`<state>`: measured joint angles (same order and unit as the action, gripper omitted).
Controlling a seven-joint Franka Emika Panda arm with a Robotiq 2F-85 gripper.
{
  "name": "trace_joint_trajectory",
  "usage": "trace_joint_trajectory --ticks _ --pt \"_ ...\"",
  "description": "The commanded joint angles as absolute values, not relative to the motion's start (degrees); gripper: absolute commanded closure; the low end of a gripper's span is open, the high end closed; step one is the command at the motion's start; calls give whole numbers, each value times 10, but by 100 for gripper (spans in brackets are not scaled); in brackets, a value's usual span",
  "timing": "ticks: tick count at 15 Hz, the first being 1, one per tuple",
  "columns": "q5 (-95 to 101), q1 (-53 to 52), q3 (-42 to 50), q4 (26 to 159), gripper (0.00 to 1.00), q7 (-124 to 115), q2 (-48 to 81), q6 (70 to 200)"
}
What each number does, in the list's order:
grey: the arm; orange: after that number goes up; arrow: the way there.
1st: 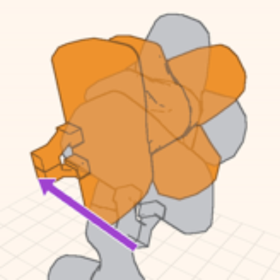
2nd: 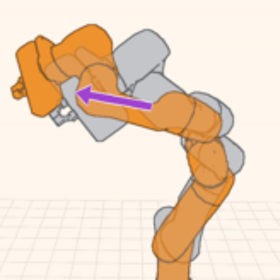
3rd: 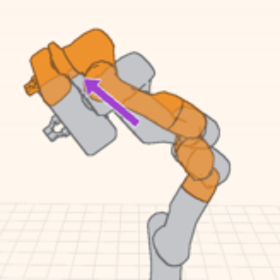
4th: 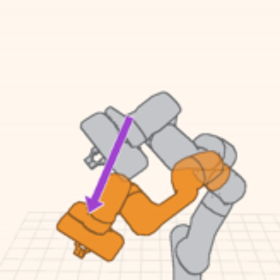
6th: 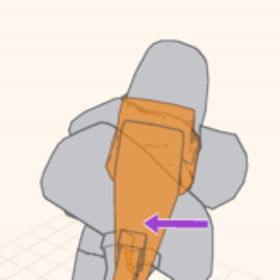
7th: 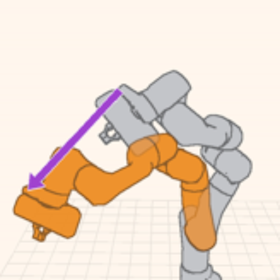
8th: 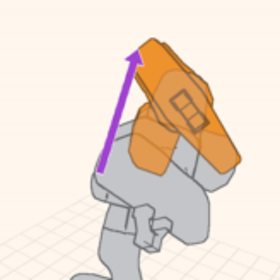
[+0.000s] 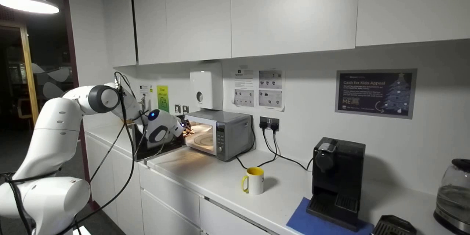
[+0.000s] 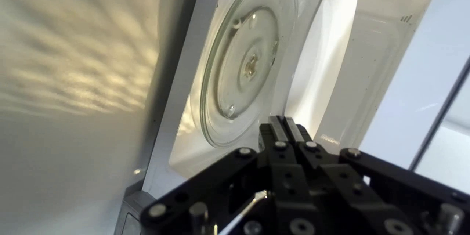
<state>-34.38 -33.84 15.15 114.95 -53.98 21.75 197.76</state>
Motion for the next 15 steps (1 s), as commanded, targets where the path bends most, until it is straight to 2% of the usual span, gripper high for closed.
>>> trace_joint_trajectory --ticks 1,15 --pt "-364 -387 197 1204 99 -545 170 1985" --pt "-421 -598 394 1292 99 -532 146 1985"
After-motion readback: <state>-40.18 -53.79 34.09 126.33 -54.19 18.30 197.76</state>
